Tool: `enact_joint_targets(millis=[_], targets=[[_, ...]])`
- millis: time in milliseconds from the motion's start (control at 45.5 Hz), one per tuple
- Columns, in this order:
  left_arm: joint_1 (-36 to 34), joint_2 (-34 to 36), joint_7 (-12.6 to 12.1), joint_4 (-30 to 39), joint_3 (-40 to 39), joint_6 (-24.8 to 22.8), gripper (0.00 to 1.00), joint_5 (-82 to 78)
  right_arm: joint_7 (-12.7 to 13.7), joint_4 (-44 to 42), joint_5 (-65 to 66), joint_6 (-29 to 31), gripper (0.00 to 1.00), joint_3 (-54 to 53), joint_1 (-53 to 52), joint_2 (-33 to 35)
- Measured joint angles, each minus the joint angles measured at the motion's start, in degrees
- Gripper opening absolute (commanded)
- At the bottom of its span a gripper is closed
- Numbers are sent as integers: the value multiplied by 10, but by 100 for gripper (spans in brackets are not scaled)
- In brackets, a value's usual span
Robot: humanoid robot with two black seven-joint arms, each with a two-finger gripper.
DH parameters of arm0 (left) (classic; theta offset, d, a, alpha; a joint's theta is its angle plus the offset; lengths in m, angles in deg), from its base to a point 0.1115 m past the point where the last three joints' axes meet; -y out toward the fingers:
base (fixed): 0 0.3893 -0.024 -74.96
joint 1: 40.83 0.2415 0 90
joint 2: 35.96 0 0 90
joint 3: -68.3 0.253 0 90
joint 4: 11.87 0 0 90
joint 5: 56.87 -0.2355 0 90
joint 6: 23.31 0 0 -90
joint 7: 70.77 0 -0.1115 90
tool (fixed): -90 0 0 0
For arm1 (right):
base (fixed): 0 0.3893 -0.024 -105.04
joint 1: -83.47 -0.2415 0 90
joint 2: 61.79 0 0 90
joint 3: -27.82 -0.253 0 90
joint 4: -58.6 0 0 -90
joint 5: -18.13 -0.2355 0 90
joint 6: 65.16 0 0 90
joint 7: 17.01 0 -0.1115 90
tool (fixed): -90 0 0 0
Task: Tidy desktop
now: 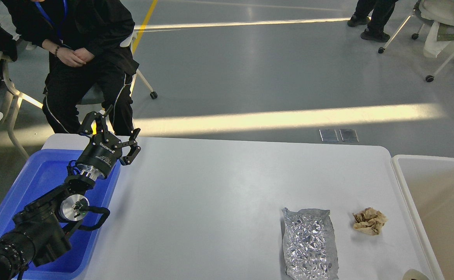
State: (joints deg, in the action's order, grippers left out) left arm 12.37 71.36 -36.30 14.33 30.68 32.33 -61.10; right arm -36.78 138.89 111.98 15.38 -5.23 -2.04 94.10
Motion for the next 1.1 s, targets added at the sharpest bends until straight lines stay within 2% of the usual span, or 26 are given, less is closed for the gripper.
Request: enact_joint_targets(millis=[440,791,1099], targets=[[0,0,0,0,0,0,100,0,-7,6,-3,-3,0,7,-6,12],[0,0,0,0,0,0,100,0,-30,70,-26,-6,0,-4,-19,129],[0,0,0,0,0,0,100,0,-73,112,-37,-31,0,-8,-29,232]])
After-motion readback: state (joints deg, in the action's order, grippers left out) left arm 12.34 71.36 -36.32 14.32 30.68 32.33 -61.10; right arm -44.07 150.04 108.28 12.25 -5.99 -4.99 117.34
